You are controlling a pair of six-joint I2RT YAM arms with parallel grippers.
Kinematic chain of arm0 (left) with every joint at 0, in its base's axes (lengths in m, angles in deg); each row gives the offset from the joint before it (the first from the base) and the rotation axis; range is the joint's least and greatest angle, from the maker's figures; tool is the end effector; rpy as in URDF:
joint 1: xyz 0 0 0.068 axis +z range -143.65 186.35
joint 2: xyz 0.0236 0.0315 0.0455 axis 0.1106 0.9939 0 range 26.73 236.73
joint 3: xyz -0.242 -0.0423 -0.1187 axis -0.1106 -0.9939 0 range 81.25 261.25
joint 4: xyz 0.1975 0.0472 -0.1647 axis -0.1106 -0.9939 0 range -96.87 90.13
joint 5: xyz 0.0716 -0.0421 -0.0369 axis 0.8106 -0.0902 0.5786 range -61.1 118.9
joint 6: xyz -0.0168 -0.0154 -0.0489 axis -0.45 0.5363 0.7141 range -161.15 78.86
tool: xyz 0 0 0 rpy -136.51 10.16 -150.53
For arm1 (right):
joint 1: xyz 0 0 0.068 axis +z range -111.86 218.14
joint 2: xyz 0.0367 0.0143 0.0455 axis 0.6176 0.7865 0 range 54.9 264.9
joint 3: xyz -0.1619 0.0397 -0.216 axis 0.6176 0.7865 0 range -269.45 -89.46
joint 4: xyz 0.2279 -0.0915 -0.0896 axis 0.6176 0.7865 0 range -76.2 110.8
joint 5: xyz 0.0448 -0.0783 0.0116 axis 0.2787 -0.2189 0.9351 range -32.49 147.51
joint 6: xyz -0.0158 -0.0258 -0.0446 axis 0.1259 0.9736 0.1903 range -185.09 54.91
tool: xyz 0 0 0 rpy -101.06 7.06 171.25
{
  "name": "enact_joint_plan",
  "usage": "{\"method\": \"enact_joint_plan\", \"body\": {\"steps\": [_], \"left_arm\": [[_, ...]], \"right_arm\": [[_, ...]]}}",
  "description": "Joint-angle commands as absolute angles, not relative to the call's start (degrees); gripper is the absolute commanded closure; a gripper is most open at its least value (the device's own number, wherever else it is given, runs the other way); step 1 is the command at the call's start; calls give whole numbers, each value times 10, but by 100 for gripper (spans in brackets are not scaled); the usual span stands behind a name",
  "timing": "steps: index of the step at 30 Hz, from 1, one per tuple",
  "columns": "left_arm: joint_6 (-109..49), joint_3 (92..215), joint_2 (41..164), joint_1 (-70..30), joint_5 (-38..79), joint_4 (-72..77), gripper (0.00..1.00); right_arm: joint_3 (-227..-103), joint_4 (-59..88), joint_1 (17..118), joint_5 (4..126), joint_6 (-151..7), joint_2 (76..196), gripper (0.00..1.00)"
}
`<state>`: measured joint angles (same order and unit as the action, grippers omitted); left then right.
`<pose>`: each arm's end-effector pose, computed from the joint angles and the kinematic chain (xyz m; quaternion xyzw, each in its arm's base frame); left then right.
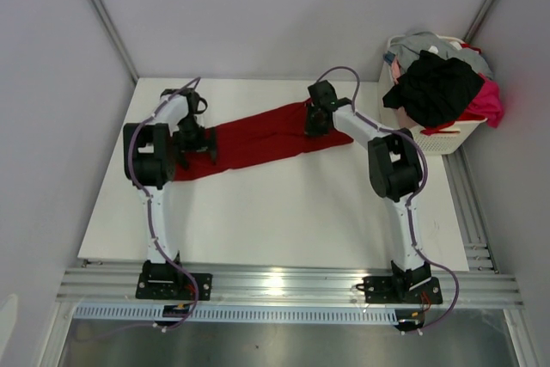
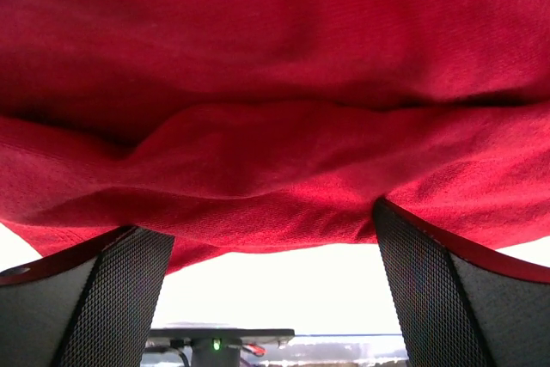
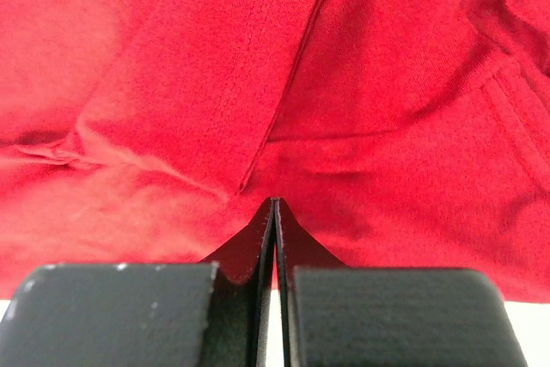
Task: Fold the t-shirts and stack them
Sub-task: Rotate the tshirt 90 degrees
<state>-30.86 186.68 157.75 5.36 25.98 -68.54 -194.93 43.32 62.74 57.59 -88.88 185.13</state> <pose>0.4319 -0.0093 0.1517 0.0819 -0.9956 0.0216 0.0395 0.4566 0.2091 0.1779 -0.0068 0.9518 0.1264 0.2795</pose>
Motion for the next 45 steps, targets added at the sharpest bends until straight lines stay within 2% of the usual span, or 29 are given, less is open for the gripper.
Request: {"method": "enact_joint_plan", "body": {"steps": [1, 8, 13, 20, 24, 29, 35, 45], "left_arm": [[-278, 1813, 1551, 24, 255, -683, 1], [-252, 1784, 1501, 7, 216, -690, 1], [-225, 1748, 1484, -52, 192, -675, 1], [-134, 1646, 1440, -143, 156, -591, 1], [-62, 1529, 1370, -196, 134, -510, 1], [30, 1450, 1329, -277, 99, -434, 1], [78, 1462, 1352, -414, 81, -413, 1], [142, 1384, 1294, -453, 75, -342, 1]], "right_arm": [[-1937, 414, 622, 587, -891, 1790, 97], [-1916, 410, 611, 597, -901, 1775, 96], [-1882, 398, 600, 594, -899, 1751, 94], [-1832, 380, 590, 611, -911, 1729, 94], [-1803, 374, 589, 602, -915, 1710, 93], [-1795, 367, 581, 603, -921, 1707, 93], [-1798, 372, 581, 591, -924, 1731, 91], [-1890, 424, 604, 544, -908, 1857, 94]]}}
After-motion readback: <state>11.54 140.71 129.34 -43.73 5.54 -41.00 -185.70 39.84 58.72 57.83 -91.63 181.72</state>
